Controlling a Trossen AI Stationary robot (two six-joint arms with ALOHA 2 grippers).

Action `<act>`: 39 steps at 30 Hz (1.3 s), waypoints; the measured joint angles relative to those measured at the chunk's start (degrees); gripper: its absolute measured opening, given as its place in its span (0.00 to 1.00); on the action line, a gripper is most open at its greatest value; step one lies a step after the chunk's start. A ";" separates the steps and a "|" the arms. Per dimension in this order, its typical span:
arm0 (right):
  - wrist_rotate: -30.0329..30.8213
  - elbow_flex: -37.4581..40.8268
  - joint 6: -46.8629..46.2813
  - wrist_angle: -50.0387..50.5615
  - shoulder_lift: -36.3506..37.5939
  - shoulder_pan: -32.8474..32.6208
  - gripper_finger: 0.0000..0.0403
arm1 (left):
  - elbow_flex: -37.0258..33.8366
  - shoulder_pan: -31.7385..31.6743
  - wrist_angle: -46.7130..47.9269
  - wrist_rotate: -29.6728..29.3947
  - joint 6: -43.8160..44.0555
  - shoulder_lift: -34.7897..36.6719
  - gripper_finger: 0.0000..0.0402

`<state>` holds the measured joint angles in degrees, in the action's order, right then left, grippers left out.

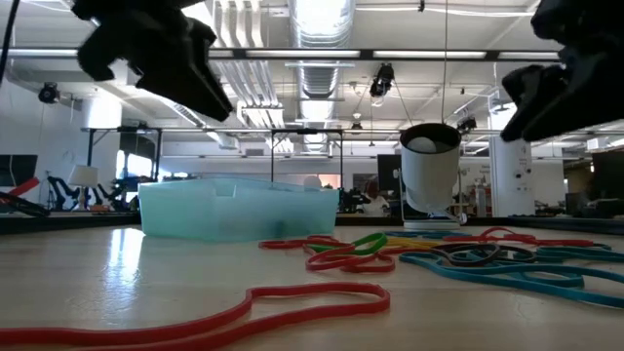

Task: Pick and place rubber bands into bin
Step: Put the red rubber band into the green bin

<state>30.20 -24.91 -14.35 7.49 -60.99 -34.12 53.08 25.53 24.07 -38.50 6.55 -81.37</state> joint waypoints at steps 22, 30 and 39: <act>4.40 -7.51 -11.49 7.29 -25.26 4.64 0.33 | -0.04 5.06 -0.08 -1.46 0.46 0.89 0.22; 4.46 -8.52 -12.35 8.10 -28.73 5.65 0.33 | 0.00 5.06 -0.07 -1.44 0.50 0.89 0.22; 3.84 -8.45 -12.26 8.77 -28.43 5.72 0.14 | 0.02 5.06 -0.03 -1.44 0.52 0.89 0.22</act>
<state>34.04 -33.36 -26.62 16.26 -89.42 -28.40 53.10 30.59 24.03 -39.94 7.07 -80.49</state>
